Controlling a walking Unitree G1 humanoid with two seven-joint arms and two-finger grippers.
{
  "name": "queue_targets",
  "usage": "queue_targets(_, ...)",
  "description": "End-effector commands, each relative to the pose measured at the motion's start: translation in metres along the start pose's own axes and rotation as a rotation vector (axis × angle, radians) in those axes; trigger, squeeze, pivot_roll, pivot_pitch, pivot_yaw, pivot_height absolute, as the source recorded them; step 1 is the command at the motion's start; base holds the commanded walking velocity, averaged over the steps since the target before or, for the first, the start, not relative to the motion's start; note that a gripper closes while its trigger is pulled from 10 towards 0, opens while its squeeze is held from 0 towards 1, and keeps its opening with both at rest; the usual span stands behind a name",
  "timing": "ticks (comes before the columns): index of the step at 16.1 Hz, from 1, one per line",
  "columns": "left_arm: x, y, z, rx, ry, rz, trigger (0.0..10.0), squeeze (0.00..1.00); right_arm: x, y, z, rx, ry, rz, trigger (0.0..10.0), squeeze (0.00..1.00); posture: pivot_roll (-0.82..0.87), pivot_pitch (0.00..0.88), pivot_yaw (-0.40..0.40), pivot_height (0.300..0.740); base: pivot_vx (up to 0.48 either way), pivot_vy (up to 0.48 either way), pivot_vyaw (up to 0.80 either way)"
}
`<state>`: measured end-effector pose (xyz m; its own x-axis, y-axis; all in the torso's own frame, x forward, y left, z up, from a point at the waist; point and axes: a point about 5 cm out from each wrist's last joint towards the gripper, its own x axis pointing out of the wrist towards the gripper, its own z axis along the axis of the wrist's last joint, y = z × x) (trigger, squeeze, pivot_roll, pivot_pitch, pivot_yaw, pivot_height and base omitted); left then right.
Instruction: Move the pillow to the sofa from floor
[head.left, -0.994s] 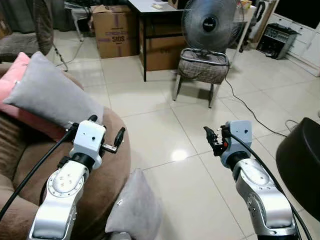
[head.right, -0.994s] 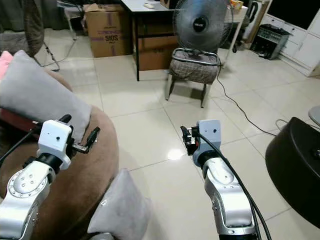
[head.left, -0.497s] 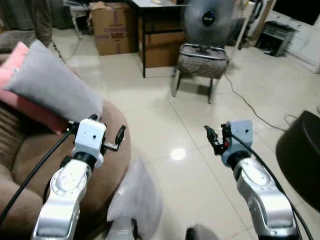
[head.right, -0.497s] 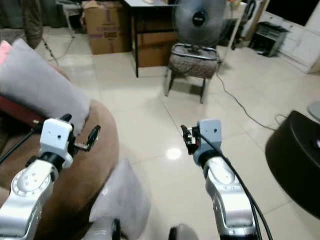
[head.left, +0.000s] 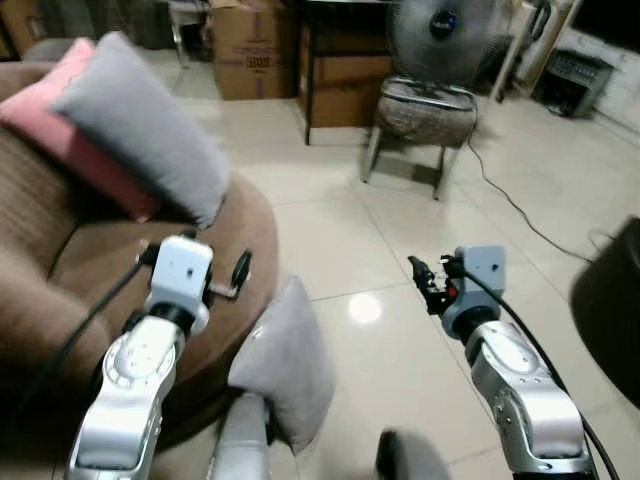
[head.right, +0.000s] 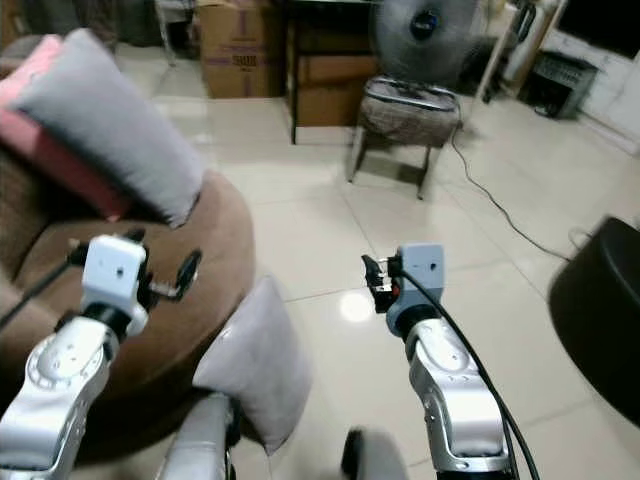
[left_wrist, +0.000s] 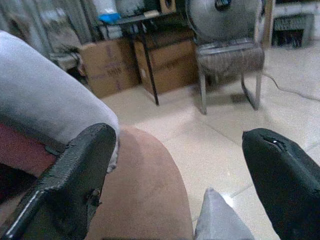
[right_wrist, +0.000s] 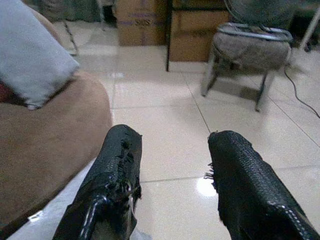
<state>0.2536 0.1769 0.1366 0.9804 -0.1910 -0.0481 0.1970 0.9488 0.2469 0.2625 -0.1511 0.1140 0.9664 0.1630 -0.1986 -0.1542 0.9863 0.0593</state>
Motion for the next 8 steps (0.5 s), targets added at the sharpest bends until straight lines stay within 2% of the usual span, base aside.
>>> queue_targets(1, -0.002, -0.0007, -0.0022, -0.009, 0.011, -0.009, 10.0, 0.0, -0.0004, 0.001, 0.0012, 0.009, -0.005, 0.012, 10.0, 0.0, 0.07, 0.0, -0.021, 0.636, 0.0, 0.0, 0.0)
queue_targets(2, -0.0022, -0.0014, -0.0025, -0.009, 0.012, -0.014, 10.0, 0.0, -0.0002, 0.0018, 0.0007, -0.015, -0.004, 0.006, 10.0, 0.0, 0.07, 0.0, -0.021, 0.636, 0.0, 0.0, 0.0)
queue_targets(4, -0.0019, -0.0024, -0.0035, -0.007, 0.017, -0.018, 10.0, 0.0, 0.0008, -0.0006, -0.0009, -0.034, 0.003, -0.015, 10.0, 0.0, 0.07, 0.0, -0.021, 0.636, 0.264, 0.0, 0.0)
queue_targets(6, -0.002, -0.0022, -0.0039, -0.004, 0.022, -0.022, 10.0, 0.0, 0.0003, -0.0016, -0.0007, -0.014, 0.002, -0.01, 10.0, 0.0, 0.07, 0.0, -0.022, 0.636, 0.266, 0.0, 0.0)
queue_targets(8, -0.002, -0.003, -0.0039, -0.004, 0.022, -0.026, 10.0, 0.0, -0.0002, 0.0019, -0.0009, 0.004, 0.0, 0.015, 10.0, 0.0, 0.07, 0.0, -0.023, 0.636, 0.266, 0.0, -0.77)
